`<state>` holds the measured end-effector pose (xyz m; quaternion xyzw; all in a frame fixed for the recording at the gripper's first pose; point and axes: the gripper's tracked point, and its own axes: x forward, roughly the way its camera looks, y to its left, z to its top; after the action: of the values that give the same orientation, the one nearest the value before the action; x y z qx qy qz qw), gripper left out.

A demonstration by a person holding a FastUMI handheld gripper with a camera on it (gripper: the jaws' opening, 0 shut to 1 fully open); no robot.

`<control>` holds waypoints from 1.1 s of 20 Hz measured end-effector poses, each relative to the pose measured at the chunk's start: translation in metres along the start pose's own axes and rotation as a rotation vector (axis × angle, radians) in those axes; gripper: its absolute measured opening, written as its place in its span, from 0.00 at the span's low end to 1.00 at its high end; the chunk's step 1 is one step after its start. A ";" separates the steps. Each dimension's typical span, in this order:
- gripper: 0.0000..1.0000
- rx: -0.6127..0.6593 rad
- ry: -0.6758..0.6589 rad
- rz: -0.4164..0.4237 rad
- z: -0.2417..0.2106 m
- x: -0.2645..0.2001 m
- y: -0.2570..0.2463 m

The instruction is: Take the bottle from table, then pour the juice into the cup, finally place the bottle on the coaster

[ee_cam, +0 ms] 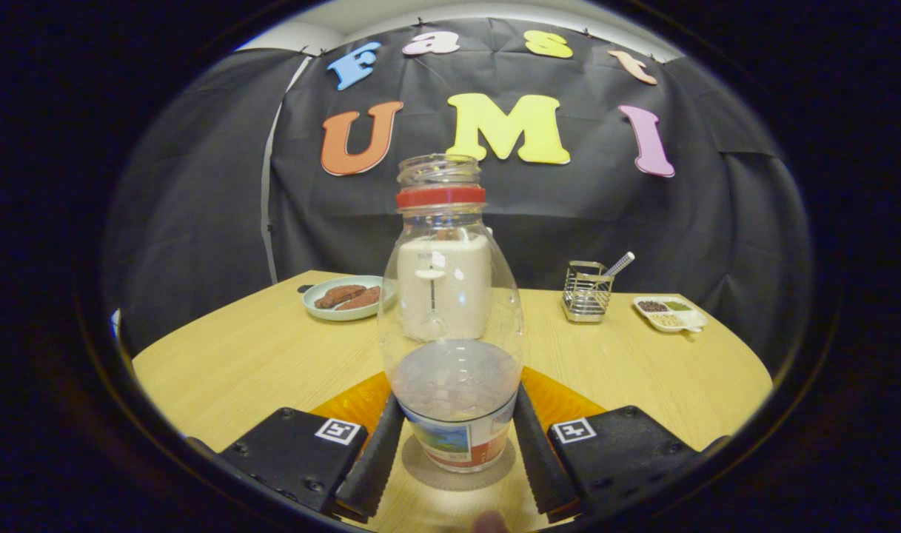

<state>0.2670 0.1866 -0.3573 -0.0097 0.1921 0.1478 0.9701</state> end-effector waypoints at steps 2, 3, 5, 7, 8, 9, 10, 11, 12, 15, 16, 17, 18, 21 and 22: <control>0.81 0.003 -0.004 0.001 0.000 -0.002 0.000; 0.81 -0.001 -0.003 -0.007 -0.001 -0.002 -0.002; 0.83 -0.010 0.003 -0.012 -0.004 -0.001 -0.004; 0.91 0.000 0.008 -0.019 -0.006 0.002 -0.007; 0.95 0.004 0.006 -0.026 -0.007 0.001 -0.008; 0.99 0.003 0.006 -0.031 -0.006 0.002 -0.010; 1.00 0.001 0.004 -0.039 -0.006 0.000 -0.011; 1.00 0.004 -0.004 -0.047 -0.003 -0.002 -0.014; 1.00 0.010 -0.014 -0.047 0.000 -0.004 -0.012; 1.00 0.018 -0.051 -0.041 0.013 -0.017 -0.010; 1.00 0.023 -0.063 -0.044 0.019 -0.023 -0.010; 1.00 0.034 -0.082 -0.048 0.027 -0.028 -0.011; 1.00 0.045 -0.098 -0.055 0.035 -0.034 -0.011; 1.00 0.051 -0.136 -0.066 0.055 -0.054 -0.011; 1.00 0.049 -0.147 -0.070 0.060 -0.063 -0.010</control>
<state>0.2362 0.1636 -0.2780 0.0184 0.1234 0.1094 0.9861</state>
